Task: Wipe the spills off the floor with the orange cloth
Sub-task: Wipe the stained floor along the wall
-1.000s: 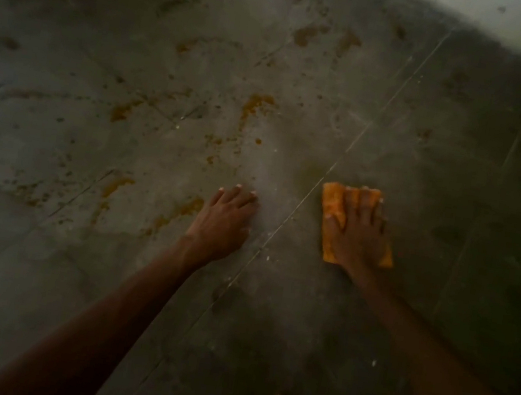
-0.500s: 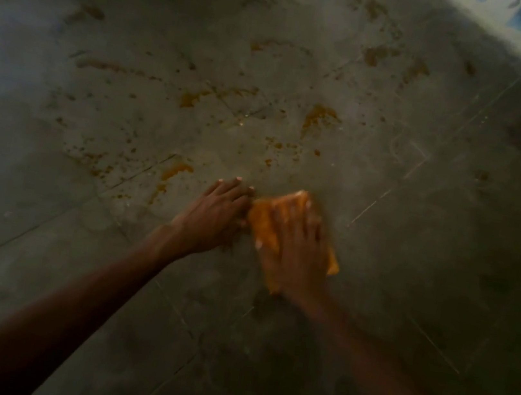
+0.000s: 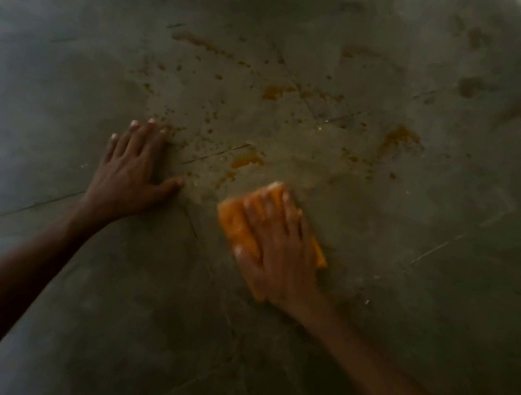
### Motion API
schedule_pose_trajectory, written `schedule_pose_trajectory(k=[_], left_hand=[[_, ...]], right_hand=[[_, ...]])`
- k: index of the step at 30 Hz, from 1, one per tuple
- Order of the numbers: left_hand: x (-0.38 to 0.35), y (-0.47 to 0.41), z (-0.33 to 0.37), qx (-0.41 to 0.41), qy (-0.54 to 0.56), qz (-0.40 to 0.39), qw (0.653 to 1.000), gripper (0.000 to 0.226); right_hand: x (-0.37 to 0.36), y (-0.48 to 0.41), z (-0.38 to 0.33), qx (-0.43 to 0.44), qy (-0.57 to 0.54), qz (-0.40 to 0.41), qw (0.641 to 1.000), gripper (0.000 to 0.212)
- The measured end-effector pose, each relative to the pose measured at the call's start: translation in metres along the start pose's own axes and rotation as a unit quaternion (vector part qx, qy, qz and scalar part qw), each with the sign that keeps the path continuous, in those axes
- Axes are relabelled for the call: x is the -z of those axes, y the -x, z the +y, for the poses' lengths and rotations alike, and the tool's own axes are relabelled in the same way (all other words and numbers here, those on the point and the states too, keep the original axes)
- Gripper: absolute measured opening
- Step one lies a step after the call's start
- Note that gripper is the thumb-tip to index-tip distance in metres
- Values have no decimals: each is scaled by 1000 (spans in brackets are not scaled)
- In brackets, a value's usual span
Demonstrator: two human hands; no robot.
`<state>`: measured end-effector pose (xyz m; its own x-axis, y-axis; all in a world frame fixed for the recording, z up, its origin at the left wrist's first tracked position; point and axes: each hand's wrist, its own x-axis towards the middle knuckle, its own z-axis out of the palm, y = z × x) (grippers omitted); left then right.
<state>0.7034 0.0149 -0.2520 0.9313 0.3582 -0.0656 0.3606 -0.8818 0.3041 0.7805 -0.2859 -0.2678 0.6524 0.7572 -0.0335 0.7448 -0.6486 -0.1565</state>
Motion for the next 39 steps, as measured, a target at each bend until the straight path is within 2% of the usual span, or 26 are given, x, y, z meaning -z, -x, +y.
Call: schedule_pose_trajectory(k=[2,3,5,7,9,10,12,14,15,17,19,23,25,27,29,31,33,34,37,39], left_hand=[[-1,1,-9,24,-6,-5,1000,108],[-2,1,-12,26,-16,-10,999,111],[-7,0,-17,25,-21,-16,999,113],[-5,-6,-21,19,-8,-21,1000,113],[5,-22,-33,8,-10,-16,1000,110],[12,-32,-43,13,-12,-6,1000,109],[34,-67,-79,47,-19,10,999,107],[58,-96,-122,94,-29,-3,995,108],[67,-104,-141,123,-31,-14,992,109],[82,-120,-173,178,-21,-29,983,109],[74,-122,-179,186,-10,-28,982,107],[40,-106,-178,148,-42,93,984,97],[39,-107,-177,148,-46,108,982,94],[40,-108,-178,148,-49,114,981,92],[39,-109,-178,148,-50,121,980,92],[42,-108,-177,149,-38,110,982,91],[42,-106,-173,149,-39,106,982,91],[42,-106,-174,153,-40,109,981,91],[41,-108,-176,152,-35,114,981,91],[40,-106,-176,149,-30,116,982,90]], right_hand=[[3,54,3,83,-5,-34,996,80],[8,63,20,85,-5,-37,996,80],[14,40,57,16,20,-39,999,79],[13,-27,74,-75,32,-13,997,77],[11,-96,55,-149,8,3,989,76],[7,-115,33,-160,6,9,987,76],[-2,-119,-22,-85,3,14,996,76],[-7,-77,-55,42,-15,-6,999,76],[-6,-56,-56,92,-16,-28,995,76],[3,-75,-35,147,3,-41,988,78],[11,-135,-8,142,31,-46,988,77],[18,-260,-37,144,57,-62,986,73],[7,-284,-81,93,34,-28,995,74],[-4,-261,-112,53,14,2,998,73],[-8,-197,-112,125,1,-11,992,74],[2,-138,-88,260,35,-44,964,77],[13,-146,-49,309,72,-93,944,79],[14,-177,-42,280,77,-98,952,79],[11,-313,-65,84,48,-26,995,74],[10,-379,-106,-15,23,2,1000,74]])
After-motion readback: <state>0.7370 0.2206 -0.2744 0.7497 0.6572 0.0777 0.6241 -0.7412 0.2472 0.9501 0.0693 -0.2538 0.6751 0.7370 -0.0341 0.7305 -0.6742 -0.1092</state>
